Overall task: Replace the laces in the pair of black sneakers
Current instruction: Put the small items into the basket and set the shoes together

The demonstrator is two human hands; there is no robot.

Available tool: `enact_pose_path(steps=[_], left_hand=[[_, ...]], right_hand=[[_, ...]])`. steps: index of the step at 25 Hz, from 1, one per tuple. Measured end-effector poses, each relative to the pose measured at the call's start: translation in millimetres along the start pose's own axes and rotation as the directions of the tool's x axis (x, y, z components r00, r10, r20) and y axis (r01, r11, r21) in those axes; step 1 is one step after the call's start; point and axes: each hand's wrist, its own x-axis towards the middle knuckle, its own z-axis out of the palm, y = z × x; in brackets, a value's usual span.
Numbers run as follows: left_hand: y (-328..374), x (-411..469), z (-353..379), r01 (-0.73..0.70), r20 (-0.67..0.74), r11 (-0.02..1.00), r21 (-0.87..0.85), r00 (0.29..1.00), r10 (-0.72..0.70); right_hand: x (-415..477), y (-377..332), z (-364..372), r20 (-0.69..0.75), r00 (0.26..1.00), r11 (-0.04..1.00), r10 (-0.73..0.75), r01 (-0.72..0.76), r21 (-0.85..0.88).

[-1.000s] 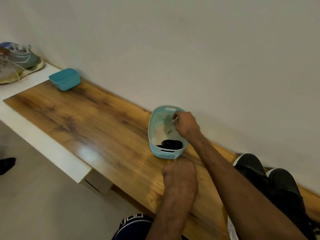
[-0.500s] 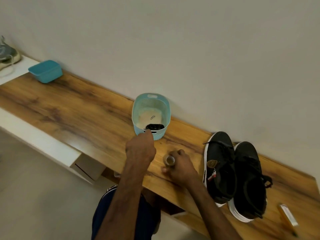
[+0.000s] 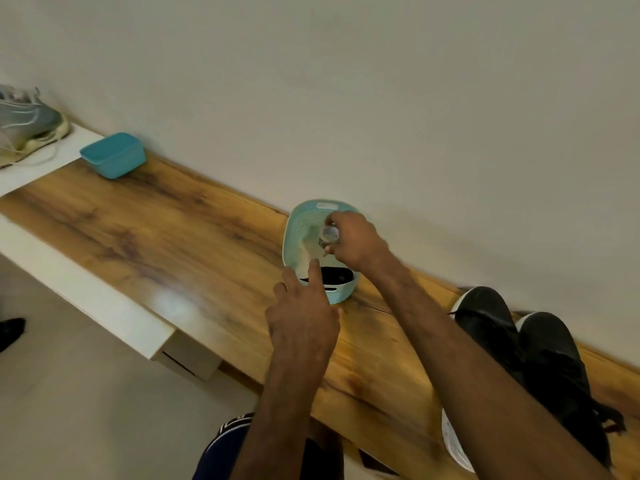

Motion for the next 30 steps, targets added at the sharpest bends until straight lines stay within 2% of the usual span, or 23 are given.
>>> enact_pose_path(steps=[4,8,11,15,18,20,22,24,25,26,28,29,30], left_hand=[[2.7,6.9,0.2,0.022,0.040,0.998,0.056,0.999,-0.024],[11.4,10.4,2.8,0.039,-0.009,0.996,0.079,0.999,-0.039],[22.9,7.2,2.0,0.011,-0.097,0.999,0.052,0.995,-0.006],[44.8,-3.8,-2.5,-0.166,-0.290,0.980,-0.109,0.948,0.128],[72.1,-22.0,6.1,-0.402,-0.292,0.886,-0.231,0.897,0.330],[94.5,-38.4,18.5,-0.532,-0.260,0.802,-0.271,0.843,0.471],[115.5,-54.4,29.2,-0.618,-0.221,0.740,-0.266,0.787,0.577],[136.3,-70.4,38.1,-0.673,-0.191,0.684,-0.281,0.738,0.647],[145.1,-78.5,44.1,-0.691,-0.159,0.665,-0.283,0.718,0.678],[152.2,-85.6,50.0,-0.706,-0.122,0.653,-0.274,0.699,0.704],[164.9,-101.1,66.0,-0.734,-0.040,0.638,-0.234,0.663,0.748],[172.5,-110.9,73.2,-0.747,0.003,0.629,-0.213,0.644,0.765],[178.0,-119.0,79.9,-0.758,0.045,0.623,-0.195,0.627,0.777]], right_hand=[[43.6,-8.9,47.8,0.145,0.989,0.995,-0.013,0.027,-0.093],[50.7,-11.7,70.9,0.250,0.968,0.991,0.022,0.012,-0.134],[44.2,-12.7,63.1,0.230,0.973,0.993,0.018,0.011,-0.122],[-7.8,-2.4,3.5,0.059,0.997,0.996,0.049,-0.053,0.068],[-83.2,43.9,-25.3,-0.140,0.987,0.989,0.075,-0.056,0.134],[-144.8,78.6,-40.0,-0.302,0.946,0.973,0.121,-0.052,0.225],[-211.8,108.1,-53.7,-0.452,0.868,0.952,0.207,-0.071,0.299],[-286.0,144.4,-59.4,-0.546,0.776,0.935,0.317,-0.157,0.319],[-323.9,168.3,-54.7,-0.544,0.735,0.908,0.404,-0.252,0.334],[-358.7,192.8,-48.7,-0.507,0.699,0.862,0.504,-0.367,0.351],[-426.6,236.8,-30.1,-0.339,0.626,0.712,0.702,-0.605,0.357],[-456.2,250.7,-19.1,-0.247,0.607,0.654,0.756,-0.675,0.342],[-476.7,259.1,-4.7,-0.179,0.617,0.639,0.766,-0.702,0.315]])
